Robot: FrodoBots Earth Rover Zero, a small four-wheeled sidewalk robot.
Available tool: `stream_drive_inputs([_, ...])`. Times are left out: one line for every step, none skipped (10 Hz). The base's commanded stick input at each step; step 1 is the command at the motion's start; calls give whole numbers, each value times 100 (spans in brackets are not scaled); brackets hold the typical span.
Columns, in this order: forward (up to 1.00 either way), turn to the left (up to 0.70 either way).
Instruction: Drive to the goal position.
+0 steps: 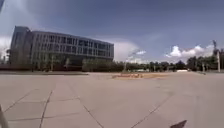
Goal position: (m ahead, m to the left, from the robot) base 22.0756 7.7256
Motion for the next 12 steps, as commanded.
stream_drive_inputs([70, 0])
stream_drive_inputs([70, 0])
stream_drive_inputs([70, 0])
stream_drive_inputs([70, 0])
stream_drive_inputs([70, 0])
stream_drive_inputs([70, 0])
stream_drive_inputs([70, 0])
stream_drive_inputs([70, 0])
stream_drive_inputs([70, 0])
stream_drive_inputs([70, 0])
stream_drive_inputs([70, 0])
stream_drive_inputs([70, 0])
